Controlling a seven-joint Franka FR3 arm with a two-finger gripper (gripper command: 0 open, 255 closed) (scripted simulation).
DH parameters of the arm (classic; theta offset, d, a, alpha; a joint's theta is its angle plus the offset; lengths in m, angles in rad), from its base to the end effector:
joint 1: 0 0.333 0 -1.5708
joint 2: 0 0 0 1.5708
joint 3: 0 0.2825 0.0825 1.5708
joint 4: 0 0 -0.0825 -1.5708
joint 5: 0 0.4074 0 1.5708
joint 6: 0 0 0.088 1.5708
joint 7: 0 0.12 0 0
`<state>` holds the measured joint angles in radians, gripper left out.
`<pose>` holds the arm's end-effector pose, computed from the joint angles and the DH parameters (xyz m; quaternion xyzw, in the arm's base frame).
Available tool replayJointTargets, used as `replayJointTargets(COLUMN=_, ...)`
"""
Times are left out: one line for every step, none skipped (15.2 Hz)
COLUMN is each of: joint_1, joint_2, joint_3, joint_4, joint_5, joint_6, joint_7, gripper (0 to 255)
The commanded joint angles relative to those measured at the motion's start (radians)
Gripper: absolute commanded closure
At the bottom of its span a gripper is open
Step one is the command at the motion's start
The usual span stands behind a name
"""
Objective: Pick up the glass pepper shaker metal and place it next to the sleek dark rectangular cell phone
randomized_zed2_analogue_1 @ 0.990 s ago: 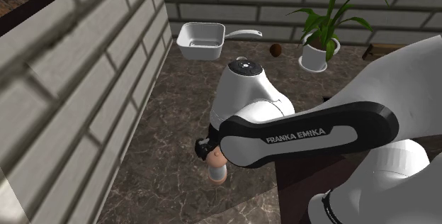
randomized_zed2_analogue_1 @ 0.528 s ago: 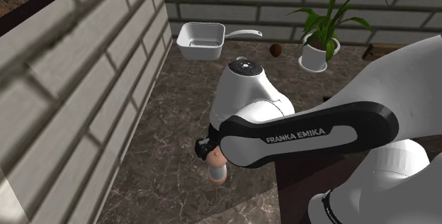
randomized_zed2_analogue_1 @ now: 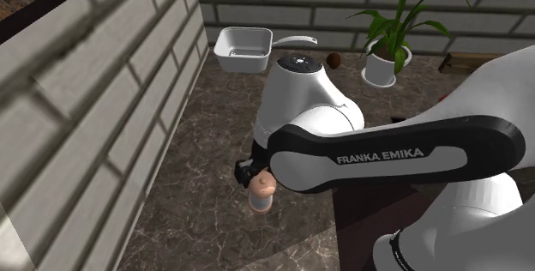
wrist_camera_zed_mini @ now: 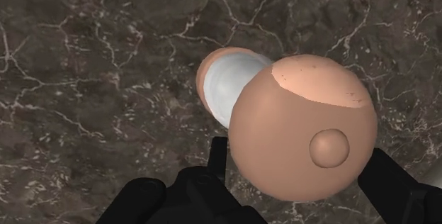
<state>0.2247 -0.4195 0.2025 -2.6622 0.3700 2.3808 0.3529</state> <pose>0.3964 0.1792 0.3260 -0.9886 0.0937 -0.0288 0.1138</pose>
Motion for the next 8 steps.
replayJointTargets(joint_1=-0.003, joint_2=-0.017, joint_3=-0.002, joint_4=0.016, joint_5=-0.008, joint_6=-0.033, joint_7=0.008, gripper=255)
replayJointTargets(joint_1=-0.005, joint_2=-0.026, joint_3=-0.003, joint_4=0.023, joint_5=-0.011, joint_6=-0.049, joint_7=0.012, gripper=255)
replayJointTargets(joint_1=-0.006, joint_2=-0.034, joint_3=-0.004, joint_4=0.031, joint_5=-0.015, joint_6=-0.065, joint_7=0.015, gripper=255)
replayJointTargets(joint_1=-0.007, joint_2=-0.042, joint_3=-0.005, joint_4=0.039, joint_5=-0.018, joint_6=-0.08, joint_7=0.019, gripper=255)
replayJointTargets(joint_1=-0.009, joint_2=-0.049, joint_3=-0.006, joint_4=0.047, joint_5=-0.021, joint_6=-0.096, joint_7=0.022, gripper=255)
replayJointTargets(joint_1=-0.01, joint_2=-0.056, joint_3=-0.008, joint_4=0.056, joint_5=-0.025, joint_6=-0.111, joint_7=0.026, gripper=255)
replayJointTargets(joint_1=-0.011, joint_2=-0.063, joint_3=-0.009, joint_4=0.065, joint_5=-0.028, joint_6=-0.127, joint_7=0.029, gripper=255)
replayJointTargets(joint_1=-0.012, joint_2=-0.07, joint_3=-0.01, joint_4=0.074, joint_5=-0.031, joint_6=-0.142, joint_7=0.032, gripper=255)
